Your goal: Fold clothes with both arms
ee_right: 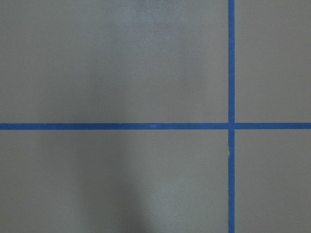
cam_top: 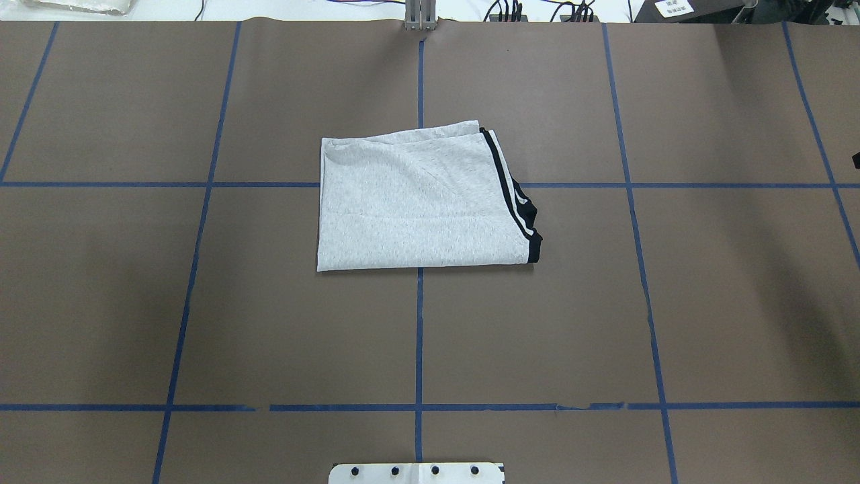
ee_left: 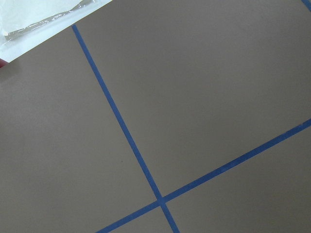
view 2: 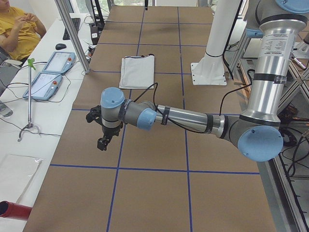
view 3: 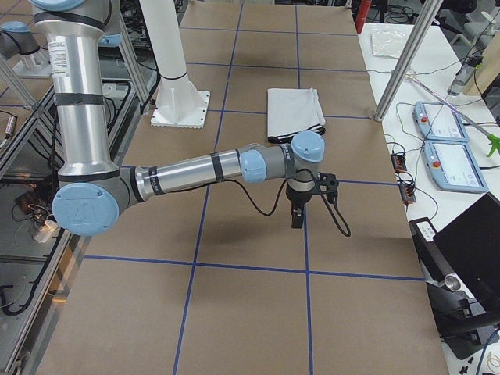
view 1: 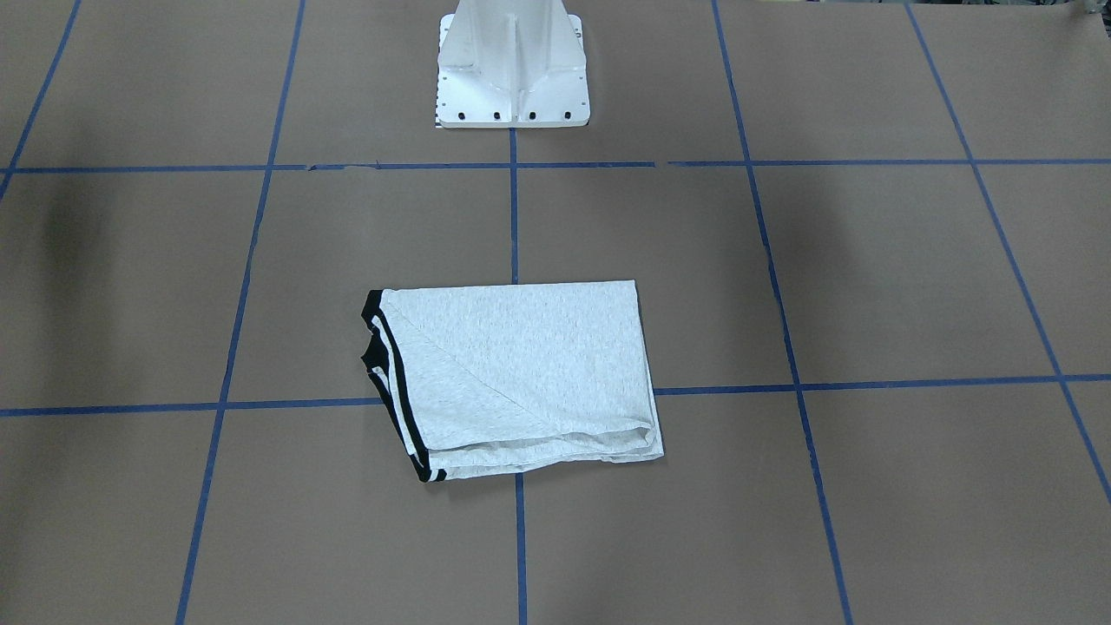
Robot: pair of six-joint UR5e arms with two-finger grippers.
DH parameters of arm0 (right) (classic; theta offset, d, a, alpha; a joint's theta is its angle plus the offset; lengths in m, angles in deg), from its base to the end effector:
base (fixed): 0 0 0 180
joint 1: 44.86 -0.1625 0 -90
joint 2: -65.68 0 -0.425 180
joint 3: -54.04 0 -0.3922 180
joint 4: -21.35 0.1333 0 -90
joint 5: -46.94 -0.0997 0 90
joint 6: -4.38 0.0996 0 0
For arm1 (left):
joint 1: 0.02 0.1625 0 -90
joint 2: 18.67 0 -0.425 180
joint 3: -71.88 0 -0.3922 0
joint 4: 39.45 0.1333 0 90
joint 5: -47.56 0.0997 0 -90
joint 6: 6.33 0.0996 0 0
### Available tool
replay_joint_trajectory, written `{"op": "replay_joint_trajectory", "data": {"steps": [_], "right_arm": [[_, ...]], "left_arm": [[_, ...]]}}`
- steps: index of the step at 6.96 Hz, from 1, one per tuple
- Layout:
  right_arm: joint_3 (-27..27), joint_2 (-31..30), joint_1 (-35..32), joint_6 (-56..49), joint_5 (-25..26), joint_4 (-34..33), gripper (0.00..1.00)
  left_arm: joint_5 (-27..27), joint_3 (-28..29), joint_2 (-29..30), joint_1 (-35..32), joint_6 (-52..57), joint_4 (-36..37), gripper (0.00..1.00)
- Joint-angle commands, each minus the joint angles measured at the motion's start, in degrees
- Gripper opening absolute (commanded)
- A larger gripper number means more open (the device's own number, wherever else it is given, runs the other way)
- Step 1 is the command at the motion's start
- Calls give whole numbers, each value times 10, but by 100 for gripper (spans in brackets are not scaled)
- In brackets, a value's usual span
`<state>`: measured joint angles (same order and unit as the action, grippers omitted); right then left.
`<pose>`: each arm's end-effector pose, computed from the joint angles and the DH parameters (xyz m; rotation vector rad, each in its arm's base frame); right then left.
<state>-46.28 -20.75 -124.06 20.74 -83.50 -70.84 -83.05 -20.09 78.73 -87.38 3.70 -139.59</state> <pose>-0.0300 -0.5239 0.5465 0.0250 -0.7294 0.0206 -0.0426 -0.5635 0.5581 0.3722 0.6822 0.3306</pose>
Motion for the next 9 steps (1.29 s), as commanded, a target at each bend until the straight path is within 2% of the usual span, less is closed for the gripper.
{"op": "replay_joint_trajectory", "data": {"steps": [1,3,9], "right_arm": [[0,-2,3,-8,0,0,100],[8,-3,2,-64,-2,2,100],[11,0,-4,-54,1,7,100]], "left_arm": [[-27,-1,-7,-18,1,4,99],[-25,1,-8,-18,-6,-8,99],[-27,-11,-5,-19,-19,-10,100]]}}
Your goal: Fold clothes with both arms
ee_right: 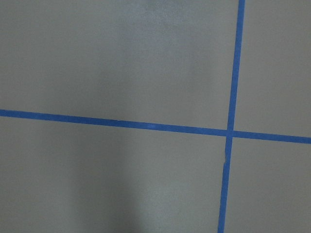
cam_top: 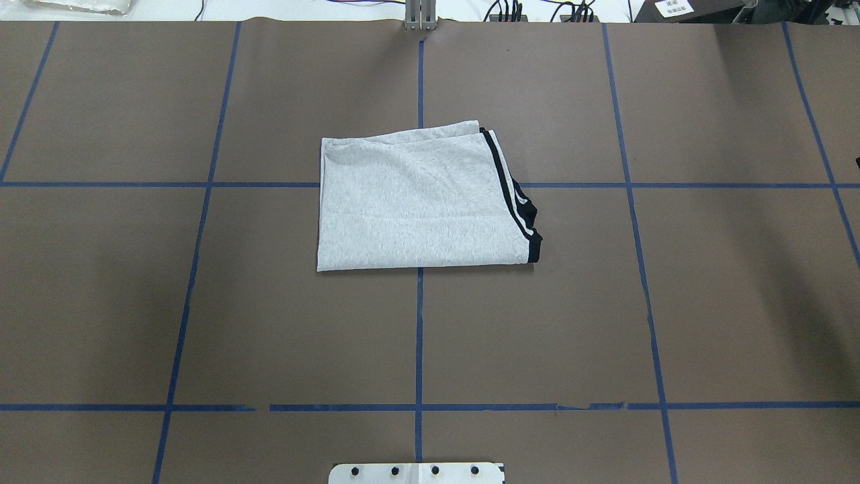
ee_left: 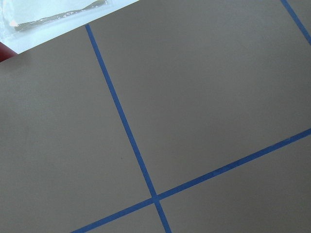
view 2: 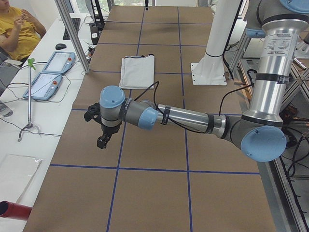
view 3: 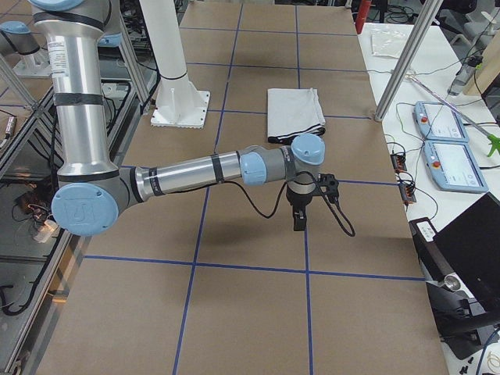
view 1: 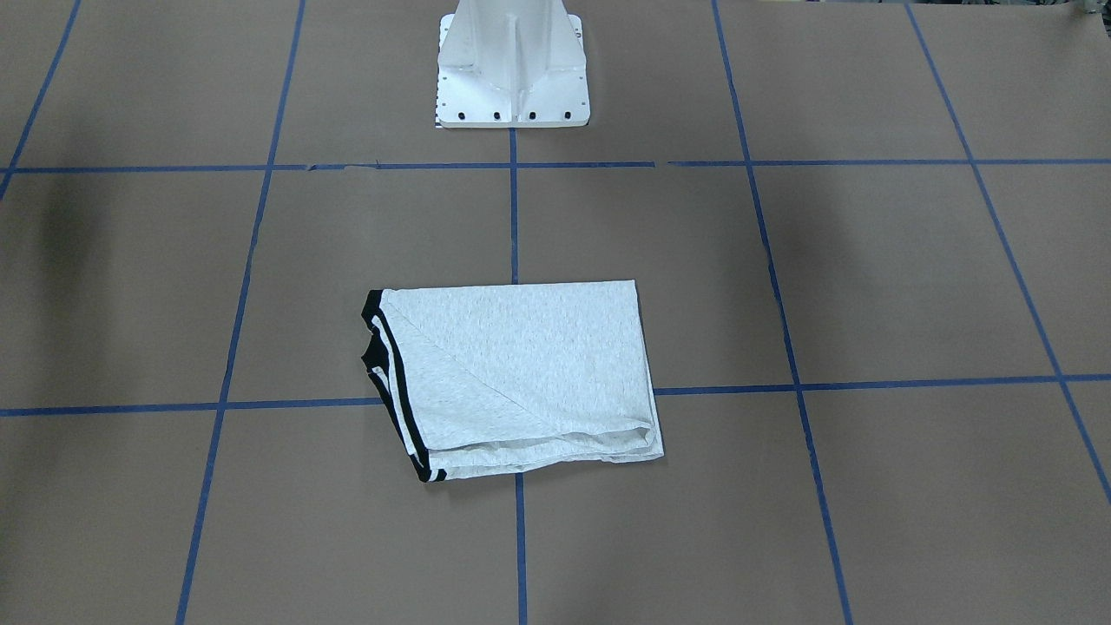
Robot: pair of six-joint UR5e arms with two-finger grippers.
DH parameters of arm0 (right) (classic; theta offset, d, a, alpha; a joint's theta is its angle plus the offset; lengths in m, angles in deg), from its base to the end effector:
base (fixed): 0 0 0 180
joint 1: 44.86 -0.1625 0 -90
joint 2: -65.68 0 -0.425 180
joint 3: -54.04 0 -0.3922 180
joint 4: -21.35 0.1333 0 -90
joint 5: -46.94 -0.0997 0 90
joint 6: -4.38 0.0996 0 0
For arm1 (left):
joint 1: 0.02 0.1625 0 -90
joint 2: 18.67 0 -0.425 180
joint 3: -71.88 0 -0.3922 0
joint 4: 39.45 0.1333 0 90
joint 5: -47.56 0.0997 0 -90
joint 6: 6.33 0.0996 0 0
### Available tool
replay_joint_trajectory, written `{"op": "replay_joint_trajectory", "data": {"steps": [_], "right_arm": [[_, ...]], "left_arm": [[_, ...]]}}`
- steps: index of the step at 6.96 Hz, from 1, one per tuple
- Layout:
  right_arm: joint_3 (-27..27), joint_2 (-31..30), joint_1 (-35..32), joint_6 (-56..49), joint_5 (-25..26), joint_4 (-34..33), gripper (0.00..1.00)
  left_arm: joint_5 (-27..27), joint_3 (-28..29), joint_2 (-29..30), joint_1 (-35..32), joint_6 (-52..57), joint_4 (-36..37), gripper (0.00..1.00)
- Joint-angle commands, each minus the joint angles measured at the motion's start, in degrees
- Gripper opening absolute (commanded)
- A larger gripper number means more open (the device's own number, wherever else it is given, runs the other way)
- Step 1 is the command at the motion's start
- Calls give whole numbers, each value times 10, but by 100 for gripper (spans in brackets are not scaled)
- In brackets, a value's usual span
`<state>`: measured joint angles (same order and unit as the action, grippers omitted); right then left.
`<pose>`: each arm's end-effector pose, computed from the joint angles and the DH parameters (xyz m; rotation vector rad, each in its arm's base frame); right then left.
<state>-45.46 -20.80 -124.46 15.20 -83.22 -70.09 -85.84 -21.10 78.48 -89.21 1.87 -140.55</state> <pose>-0.0261 -0.5251 0.5529 0.0618 -0.7222 -0.0638 -0.0570 -0.5590 0.5466 0.4012 0.7264 0.2884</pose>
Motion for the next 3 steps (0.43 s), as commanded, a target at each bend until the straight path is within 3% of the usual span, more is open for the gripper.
{"op": "replay_joint_trajectory", "data": {"steps": [1,3], "right_arm": [[2,-2,0,2,-4,-1,100],[4,-5,0,1,-9,-1,100]], "left_arm": [[1,-3,-4,0,1,-1,100],[4,-2,-6,0,2,-4,100]]}}
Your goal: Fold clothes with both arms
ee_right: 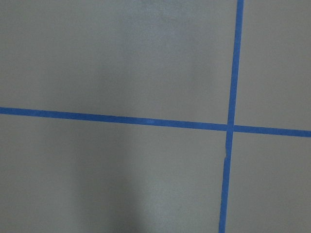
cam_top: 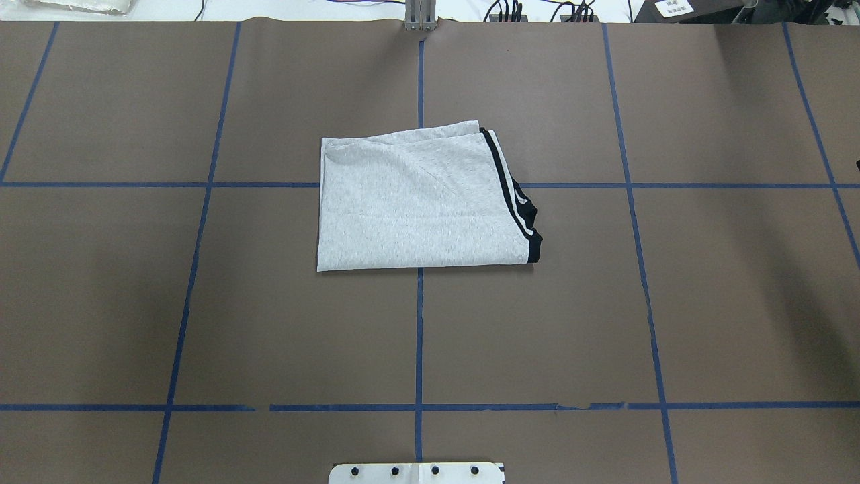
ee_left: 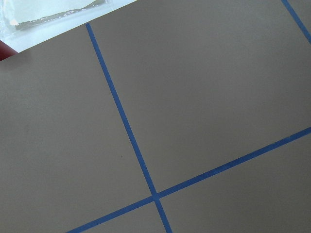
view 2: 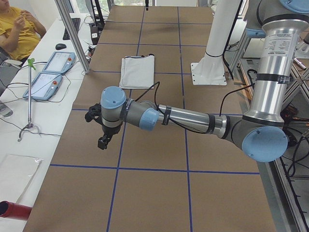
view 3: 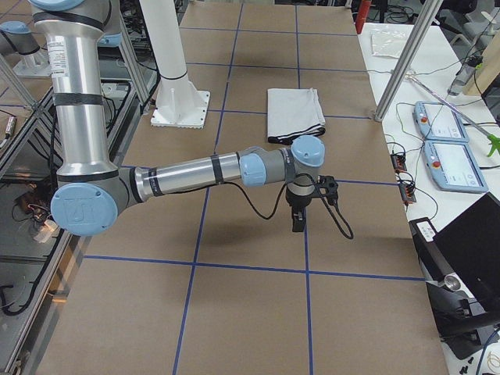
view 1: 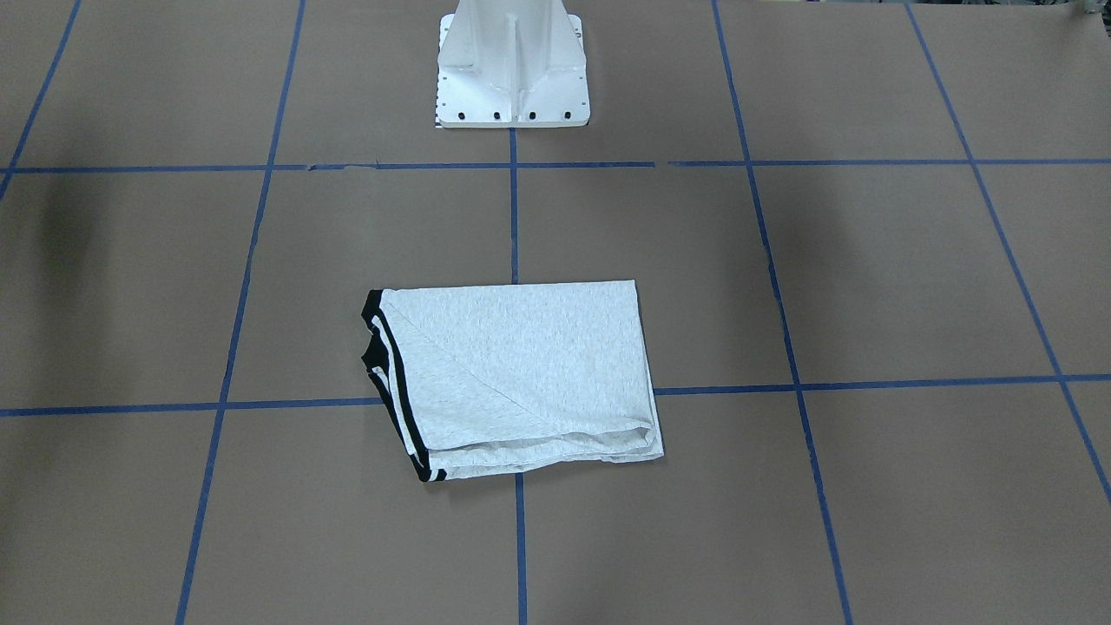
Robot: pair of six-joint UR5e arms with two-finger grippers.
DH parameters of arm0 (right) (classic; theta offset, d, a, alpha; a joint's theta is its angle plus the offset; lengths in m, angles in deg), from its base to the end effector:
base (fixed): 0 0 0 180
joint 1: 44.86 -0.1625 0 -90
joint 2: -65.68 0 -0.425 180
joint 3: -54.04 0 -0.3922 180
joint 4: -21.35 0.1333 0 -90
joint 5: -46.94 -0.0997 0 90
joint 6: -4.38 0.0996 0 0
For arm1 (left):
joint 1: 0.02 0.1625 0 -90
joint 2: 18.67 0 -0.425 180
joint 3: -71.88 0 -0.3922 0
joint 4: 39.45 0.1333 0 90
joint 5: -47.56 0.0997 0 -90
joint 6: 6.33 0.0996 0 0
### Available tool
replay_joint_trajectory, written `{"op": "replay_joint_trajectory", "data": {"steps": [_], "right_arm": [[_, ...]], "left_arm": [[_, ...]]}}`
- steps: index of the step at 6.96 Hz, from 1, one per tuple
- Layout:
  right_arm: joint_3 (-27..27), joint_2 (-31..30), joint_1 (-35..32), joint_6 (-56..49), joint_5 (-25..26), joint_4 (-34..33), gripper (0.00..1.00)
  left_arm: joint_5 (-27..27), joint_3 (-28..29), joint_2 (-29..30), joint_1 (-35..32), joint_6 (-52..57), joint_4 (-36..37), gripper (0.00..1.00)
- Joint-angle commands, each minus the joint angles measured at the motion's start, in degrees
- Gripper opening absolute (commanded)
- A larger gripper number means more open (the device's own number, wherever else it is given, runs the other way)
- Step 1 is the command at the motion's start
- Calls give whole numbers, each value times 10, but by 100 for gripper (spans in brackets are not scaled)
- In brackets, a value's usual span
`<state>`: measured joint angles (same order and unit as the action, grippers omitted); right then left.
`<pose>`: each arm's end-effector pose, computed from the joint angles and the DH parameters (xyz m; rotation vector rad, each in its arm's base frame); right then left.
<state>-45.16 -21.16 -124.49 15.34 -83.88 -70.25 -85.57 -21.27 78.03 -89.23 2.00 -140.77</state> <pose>-0.0263 -0.5224 0.5583 0.0452 -0.7313 -0.0571 -0.0575 -0.5561 0.5493 0.4011 0.7213 0.2891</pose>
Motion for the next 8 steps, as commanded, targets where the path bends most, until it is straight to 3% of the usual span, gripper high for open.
{"op": "replay_joint_trajectory", "data": {"steps": [1,3,6,8], "right_arm": [[1,-2,0,-1,-4,0,100],[2,4,0,0,-3,-2,100],[38,5,-25,0,-57,-2,100],[39,5,-32,-1,-54,1,100]], "left_arm": [[1,11,0,1,-1,-2,100],[-5,11,-1,0,1,-3,100],[-3,10,-2,0,0,-1,100],[-2,11,-6,-3,-2,-1,100]]}}
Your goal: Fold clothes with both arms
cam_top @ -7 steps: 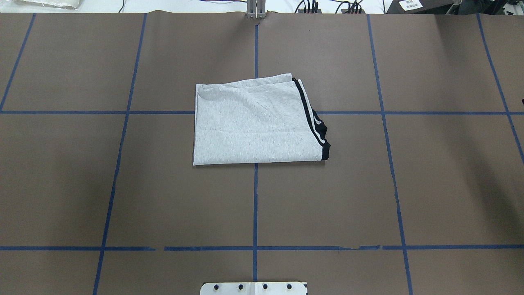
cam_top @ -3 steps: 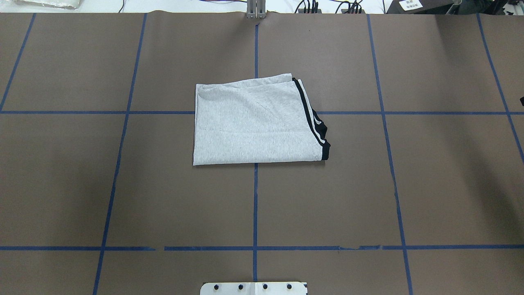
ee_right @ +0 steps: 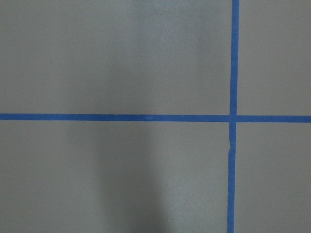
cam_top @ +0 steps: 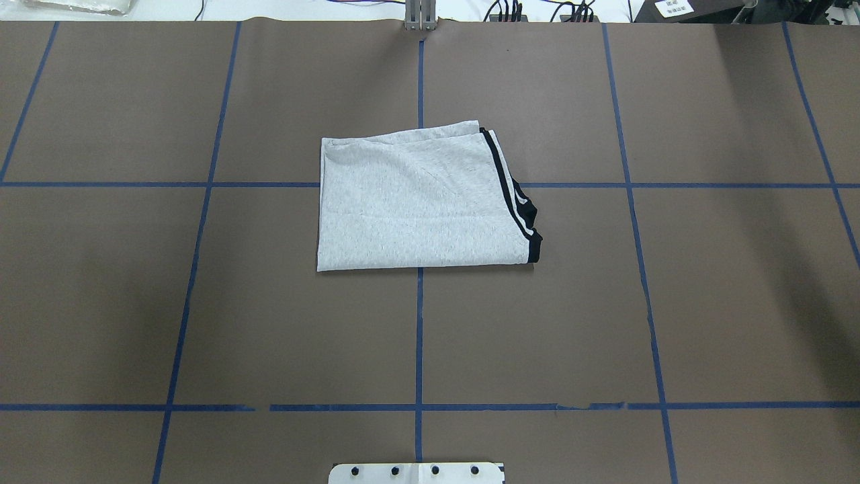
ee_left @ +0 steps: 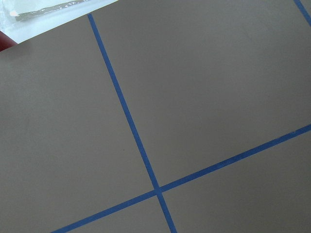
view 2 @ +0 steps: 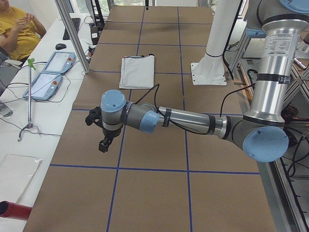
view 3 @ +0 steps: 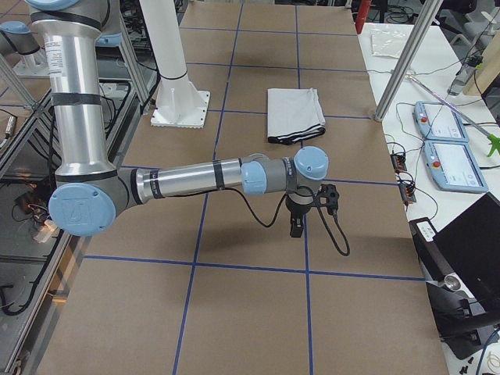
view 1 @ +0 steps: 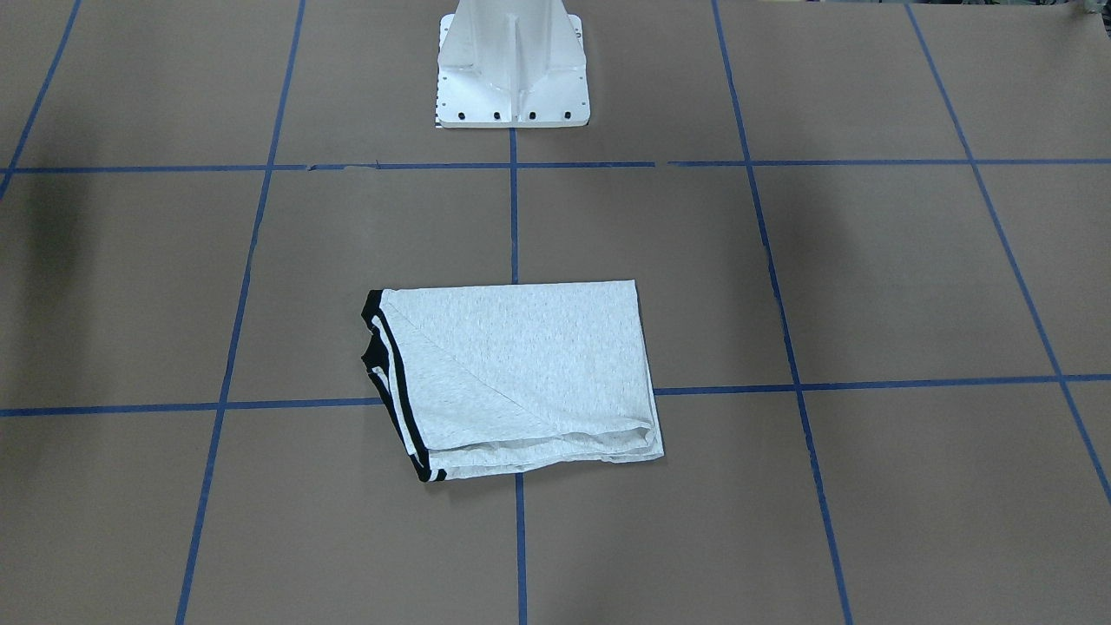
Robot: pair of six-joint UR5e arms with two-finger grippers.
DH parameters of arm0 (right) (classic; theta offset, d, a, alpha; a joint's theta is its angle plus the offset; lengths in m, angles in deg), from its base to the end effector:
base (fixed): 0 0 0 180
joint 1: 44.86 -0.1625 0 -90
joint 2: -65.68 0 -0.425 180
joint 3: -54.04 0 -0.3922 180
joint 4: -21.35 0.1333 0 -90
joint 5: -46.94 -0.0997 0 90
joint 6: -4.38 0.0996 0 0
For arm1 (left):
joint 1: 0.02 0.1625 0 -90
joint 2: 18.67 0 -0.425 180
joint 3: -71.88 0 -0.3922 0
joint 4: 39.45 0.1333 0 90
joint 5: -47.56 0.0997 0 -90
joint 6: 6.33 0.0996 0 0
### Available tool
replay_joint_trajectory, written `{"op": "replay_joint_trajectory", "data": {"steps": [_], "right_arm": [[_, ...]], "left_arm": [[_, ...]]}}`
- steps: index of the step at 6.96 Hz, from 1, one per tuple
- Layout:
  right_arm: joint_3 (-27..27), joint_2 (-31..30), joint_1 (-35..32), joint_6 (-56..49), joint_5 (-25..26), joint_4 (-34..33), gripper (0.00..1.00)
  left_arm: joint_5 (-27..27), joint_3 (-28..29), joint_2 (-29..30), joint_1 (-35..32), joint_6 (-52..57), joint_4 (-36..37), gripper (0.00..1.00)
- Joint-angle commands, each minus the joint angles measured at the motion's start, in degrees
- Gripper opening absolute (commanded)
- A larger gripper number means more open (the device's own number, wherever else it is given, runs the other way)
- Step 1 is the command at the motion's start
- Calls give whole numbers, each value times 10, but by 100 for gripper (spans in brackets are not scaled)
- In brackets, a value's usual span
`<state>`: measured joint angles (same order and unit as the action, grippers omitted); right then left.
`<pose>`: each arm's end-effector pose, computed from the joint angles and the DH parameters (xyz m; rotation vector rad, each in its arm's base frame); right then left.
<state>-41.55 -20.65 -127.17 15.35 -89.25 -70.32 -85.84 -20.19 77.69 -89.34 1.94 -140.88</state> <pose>-0.0090 -0.5257 0.5787 -0.0069 -0.8145 0.0007 -0.0583 -0.5541 0.5616 0.3797 0.7282 0.2786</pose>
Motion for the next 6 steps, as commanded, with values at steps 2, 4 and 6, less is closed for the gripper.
{"op": "replay_joint_trajectory", "data": {"steps": [2,4,6], "right_arm": [[7,1,-6,-1,1,3,100],[14,13,-7,0,3,-2,100],[15,13,-7,0,5,-1,100]], "left_arm": [[2,5,-10,-8,0,0,100],[3,5,-17,-13,-1,2,100],[5,2,-17,-17,-1,11,100]]}}
